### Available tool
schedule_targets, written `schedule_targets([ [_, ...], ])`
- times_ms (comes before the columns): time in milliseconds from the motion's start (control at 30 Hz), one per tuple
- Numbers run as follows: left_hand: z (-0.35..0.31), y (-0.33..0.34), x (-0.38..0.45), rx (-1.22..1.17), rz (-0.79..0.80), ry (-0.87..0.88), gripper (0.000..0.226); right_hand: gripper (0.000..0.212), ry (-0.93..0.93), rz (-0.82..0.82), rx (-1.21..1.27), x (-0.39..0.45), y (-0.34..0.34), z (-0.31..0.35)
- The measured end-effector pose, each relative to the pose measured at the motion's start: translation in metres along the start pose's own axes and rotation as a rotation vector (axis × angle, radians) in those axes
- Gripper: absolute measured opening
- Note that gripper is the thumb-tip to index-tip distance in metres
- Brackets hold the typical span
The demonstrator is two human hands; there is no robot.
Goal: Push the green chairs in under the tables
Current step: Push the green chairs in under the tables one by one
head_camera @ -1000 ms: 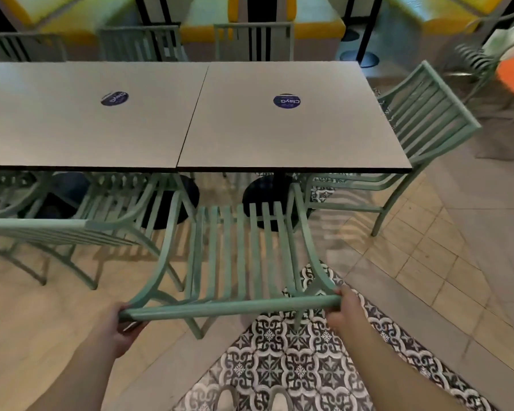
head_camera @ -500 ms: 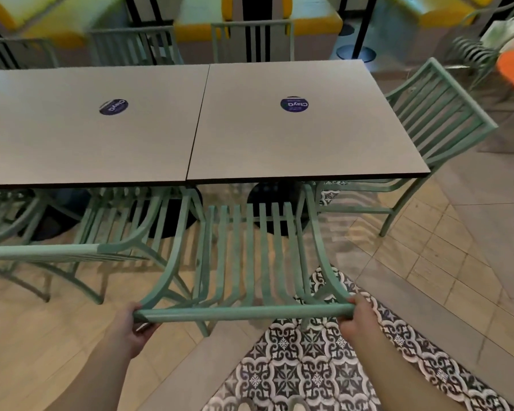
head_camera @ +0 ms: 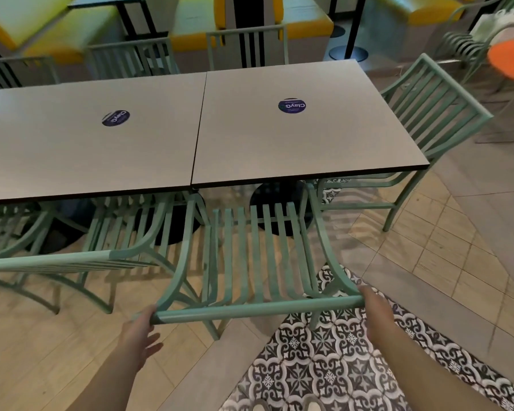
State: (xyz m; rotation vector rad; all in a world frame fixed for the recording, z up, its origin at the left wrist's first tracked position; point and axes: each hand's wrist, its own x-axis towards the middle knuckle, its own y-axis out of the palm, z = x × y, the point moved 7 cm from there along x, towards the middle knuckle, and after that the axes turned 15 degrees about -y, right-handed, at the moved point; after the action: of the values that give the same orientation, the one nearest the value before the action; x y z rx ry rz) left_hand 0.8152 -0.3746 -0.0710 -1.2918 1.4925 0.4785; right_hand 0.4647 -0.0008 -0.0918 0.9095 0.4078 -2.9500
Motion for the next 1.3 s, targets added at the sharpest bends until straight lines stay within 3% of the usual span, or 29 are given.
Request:
schedule_targets([
  [67, -0.012, -0.010, -0.003, 0.283, -0.197, 0.222, 0.071, 0.069, -0.197, 0.056, -0.255, -0.002, -0.010, 0.014],
  [200, -0.046, 0.015, -0.038, 0.872, -0.436, 0.679, 0.062, 0.066, -0.510, 0.135, -0.616, -0.011, -0.030, 0.045],
  [300, -0.056, 0.069, -0.072, 1.157, -0.406, 0.947, 0.052, 0.062, -0.698, 0.187, -0.825, -0.016, -0.046, 0.062],
  [500, -0.025, 0.211, -0.153, 1.577, -0.250, 1.377, 0.049, 0.066, -0.864, 0.205, -1.110, 0.001, -0.111, 0.092],
  [733, -0.008, 0.392, -0.276, 1.617, -0.119, 1.699, 0.050, 0.068, -0.962, 0.120, -1.181, 0.064, -0.211, 0.163],
  [967, -0.031, 0.574, -0.388, 1.583, -0.108, 1.812, 0.051, 0.068, -1.030, 0.048, -1.235, 0.140, -0.293, 0.258],
  [1133, -0.058, 0.680, -0.455, 1.608, -0.104, 1.914, 0.046, 0.071, -1.077, 0.065, -1.314, 0.210, -0.317, 0.325],
  [1300, -0.126, 0.798, -0.482, 1.513, -0.188, 1.894, 0.043, 0.071, -1.120, 0.047, -1.349, 0.300, -0.319, 0.393],
])
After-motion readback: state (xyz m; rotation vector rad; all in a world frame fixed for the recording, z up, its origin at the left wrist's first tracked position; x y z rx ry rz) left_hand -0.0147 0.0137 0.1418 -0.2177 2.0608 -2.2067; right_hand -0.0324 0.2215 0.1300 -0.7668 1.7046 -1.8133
